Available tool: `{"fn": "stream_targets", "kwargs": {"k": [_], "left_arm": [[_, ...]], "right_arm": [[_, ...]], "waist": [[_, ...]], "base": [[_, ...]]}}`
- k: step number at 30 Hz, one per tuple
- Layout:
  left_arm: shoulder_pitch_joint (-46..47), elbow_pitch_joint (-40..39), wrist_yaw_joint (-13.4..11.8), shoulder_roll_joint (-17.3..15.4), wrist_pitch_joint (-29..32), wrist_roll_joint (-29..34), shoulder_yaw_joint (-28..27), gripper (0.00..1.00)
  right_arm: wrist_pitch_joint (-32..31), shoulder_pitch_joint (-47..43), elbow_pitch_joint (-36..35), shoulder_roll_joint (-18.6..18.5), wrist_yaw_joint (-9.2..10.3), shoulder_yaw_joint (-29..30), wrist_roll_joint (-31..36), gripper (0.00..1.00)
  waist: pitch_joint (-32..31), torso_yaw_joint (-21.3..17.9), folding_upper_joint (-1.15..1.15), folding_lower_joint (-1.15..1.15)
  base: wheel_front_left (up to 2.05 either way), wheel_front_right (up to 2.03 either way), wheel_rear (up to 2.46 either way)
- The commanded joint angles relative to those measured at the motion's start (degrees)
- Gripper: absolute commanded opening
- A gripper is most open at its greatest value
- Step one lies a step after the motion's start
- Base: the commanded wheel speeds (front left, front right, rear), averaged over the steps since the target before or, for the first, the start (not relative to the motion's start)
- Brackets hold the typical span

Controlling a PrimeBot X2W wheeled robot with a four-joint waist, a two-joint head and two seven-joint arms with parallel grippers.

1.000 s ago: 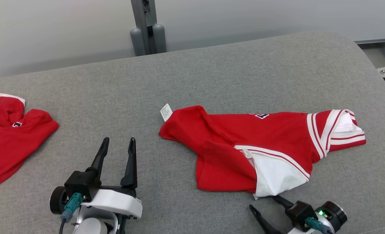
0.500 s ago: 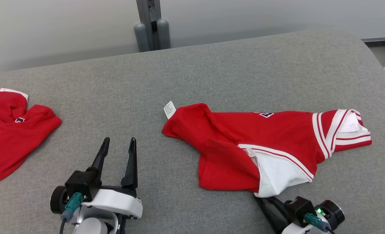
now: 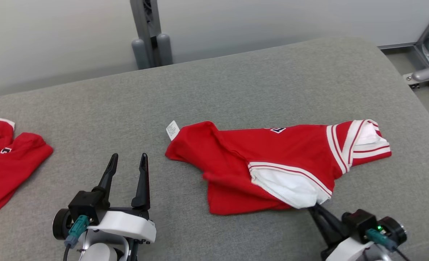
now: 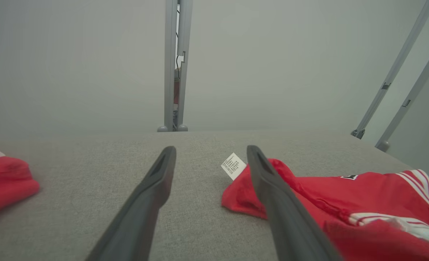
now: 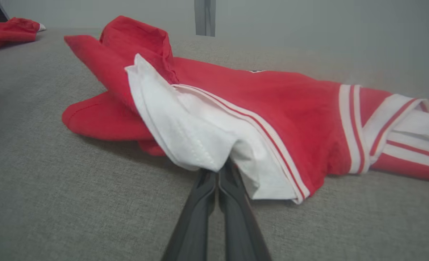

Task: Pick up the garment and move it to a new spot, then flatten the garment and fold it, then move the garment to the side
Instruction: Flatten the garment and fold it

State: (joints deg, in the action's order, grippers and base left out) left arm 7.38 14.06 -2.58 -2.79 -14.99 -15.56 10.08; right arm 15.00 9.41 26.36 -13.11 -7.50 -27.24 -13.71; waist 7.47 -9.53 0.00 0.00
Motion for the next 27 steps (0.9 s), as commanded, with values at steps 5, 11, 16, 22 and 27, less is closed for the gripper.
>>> {"fn": "stream_targets", "kwargs": {"k": [5, 11, 16, 22, 27], "left_arm": [[-0.3, -0.3, -0.4, -0.2, -0.2, -0.7, 0.3, 1.0], [-0.2, -0.2, -0.7, -0.2, -0.2, -1.0, 1.1, 1.0], [0.2, -0.2, -0.3, -0.2, -0.2, -0.8, 1.4, 1.0], [1.2, 0.2, 0.2, -0.2, -0.2, 0.1, 1.6, 1.0], [1.8, 0.5, 0.5, -0.2, -0.2, 1.0, 1.7, 1.0]], "right_arm": [[0.3, 0.8, -4.8, -2.2, 0.0, 5.8, -2.6, 0.0], [-1.6, 3.0, -7.7, -4.7, 0.01, 10.3, -5.4, 0.0], [-4.0, 6.1, -5.7, -7.2, 0.01, 15.7, -7.6, 0.0], [-4.4, 11.0, 1.9, -8.4, 0.0, 21.0, -11.3, 0.0], [-3.0, 15.5, 8.9, -8.8, 0.0, 21.9, -11.9, 0.0]], "waist": [[-0.8, -2.0, 0.0, 0.0], [-1.1, -2.1, 0.0, 0.0], [-0.7, -1.0, 0.0, 0.0], [0.7, 1.6, 0.0, 0.0], [2.5, 4.3, 0.0, 0.0]], "base": [[0.0, 0.0, 0.0], [0.0, 0.0, 0.0], [0.0, 0.0, 0.0], [0.0, 0.0, 0.0], [0.0, 0.0, 0.0]]}}
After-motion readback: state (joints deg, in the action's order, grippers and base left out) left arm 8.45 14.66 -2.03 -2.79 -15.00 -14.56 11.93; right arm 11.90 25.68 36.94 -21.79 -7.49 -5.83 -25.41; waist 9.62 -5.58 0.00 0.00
